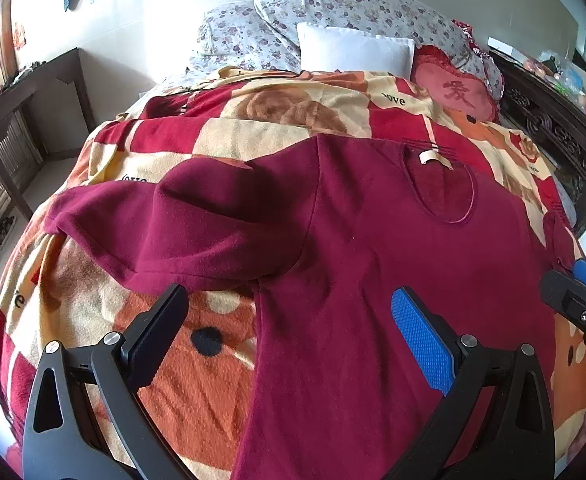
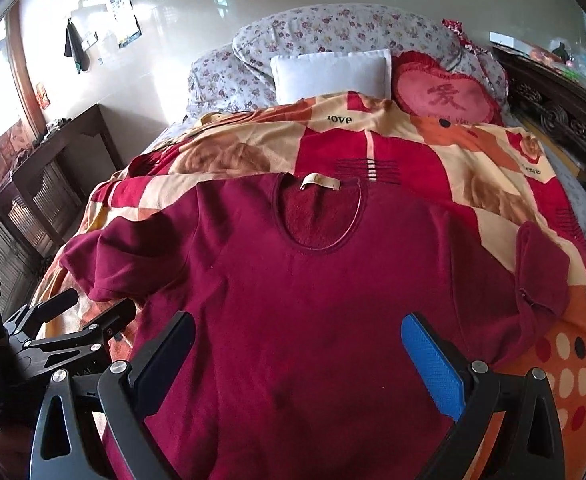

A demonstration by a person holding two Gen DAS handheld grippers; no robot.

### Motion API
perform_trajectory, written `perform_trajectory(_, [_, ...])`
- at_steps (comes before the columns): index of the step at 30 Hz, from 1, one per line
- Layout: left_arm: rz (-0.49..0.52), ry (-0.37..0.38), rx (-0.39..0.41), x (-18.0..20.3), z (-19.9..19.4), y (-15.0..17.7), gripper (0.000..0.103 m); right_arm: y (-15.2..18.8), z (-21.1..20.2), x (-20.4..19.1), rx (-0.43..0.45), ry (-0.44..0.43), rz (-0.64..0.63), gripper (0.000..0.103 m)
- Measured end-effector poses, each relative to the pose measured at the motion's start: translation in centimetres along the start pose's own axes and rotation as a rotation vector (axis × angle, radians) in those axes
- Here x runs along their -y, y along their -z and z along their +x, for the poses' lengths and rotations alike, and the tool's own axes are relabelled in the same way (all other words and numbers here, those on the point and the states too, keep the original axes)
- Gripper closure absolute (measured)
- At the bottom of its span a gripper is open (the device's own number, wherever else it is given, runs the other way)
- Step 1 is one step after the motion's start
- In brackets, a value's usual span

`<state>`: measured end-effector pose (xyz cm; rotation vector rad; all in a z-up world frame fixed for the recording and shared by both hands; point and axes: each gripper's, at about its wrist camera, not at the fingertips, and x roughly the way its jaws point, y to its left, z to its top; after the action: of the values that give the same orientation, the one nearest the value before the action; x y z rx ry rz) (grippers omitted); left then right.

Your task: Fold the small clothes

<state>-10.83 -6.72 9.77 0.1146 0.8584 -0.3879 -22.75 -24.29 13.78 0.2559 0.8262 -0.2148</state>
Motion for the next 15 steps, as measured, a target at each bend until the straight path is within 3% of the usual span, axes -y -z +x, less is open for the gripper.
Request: perform_trajectory(15, [0.005,-0.020,-0.017,-0.4,1.2,-0.1,0.001,0.1,2.1,0.1,-0.027,0.020,0.016,0.001])
